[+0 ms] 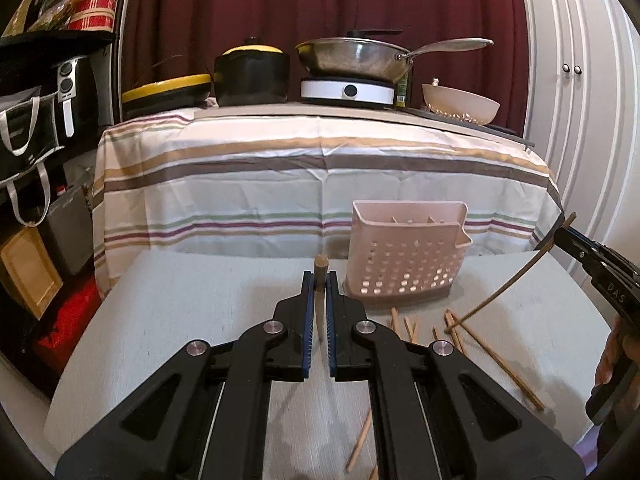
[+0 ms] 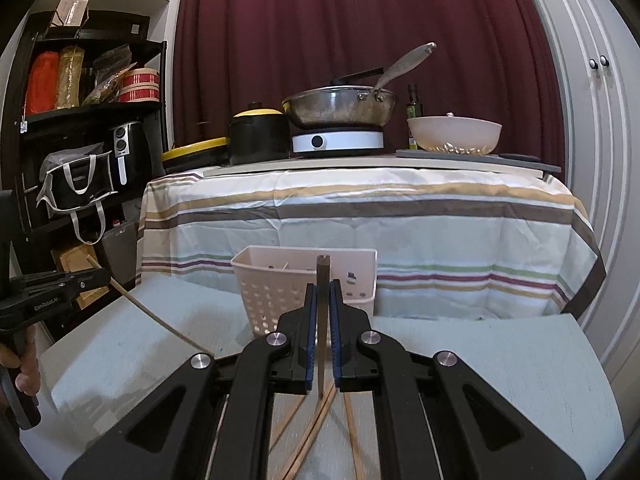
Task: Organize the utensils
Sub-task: 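Lift the left tool's chopstick toward the pink caddy while the right tool carries its chopstick there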
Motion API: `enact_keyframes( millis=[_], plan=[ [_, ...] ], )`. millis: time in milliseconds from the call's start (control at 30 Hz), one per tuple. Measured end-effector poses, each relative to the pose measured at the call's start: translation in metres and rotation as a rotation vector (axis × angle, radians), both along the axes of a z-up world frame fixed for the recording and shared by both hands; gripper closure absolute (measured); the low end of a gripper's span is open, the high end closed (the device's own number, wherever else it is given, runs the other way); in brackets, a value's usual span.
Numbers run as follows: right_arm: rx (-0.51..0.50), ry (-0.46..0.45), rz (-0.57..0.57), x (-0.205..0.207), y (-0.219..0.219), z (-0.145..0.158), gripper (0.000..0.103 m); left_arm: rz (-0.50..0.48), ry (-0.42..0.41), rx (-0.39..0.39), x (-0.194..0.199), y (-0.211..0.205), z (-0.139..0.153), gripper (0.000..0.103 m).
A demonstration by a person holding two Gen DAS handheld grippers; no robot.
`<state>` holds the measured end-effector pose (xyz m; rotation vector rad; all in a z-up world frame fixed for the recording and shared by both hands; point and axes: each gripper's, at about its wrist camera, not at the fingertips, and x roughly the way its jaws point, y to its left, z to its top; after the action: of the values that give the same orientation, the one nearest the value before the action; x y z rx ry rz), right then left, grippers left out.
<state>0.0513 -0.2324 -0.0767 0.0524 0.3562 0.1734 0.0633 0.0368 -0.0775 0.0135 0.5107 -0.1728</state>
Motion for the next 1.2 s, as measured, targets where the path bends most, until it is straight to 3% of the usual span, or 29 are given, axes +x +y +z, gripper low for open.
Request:
enact_keyframes(
  millis=[367,633,1000,1200],
  plan=[
    [0.037,-0.024,0.017,0.013,-0.004,0.019,0.096,-0.031,-0.043,-0.035,0.023,0.002,0.03,0.097],
    [0.063,-0.115,0.04,0.015,-0.015,0.068,0.096,-0.09,-0.099,-0.081,0.032,0.002,0.082,0.097],
    [0.06,-0.222,0.017,0.053,-0.025,0.112,0.096,-0.124,-0.306,-0.072,0.065,-0.031,0.168,0.097],
    [0.069,-0.215,-0.005,0.089,-0.033,0.106,0.096,-0.131,-0.354,-0.088,0.093,-0.053,0.168,0.097]
  ],
)
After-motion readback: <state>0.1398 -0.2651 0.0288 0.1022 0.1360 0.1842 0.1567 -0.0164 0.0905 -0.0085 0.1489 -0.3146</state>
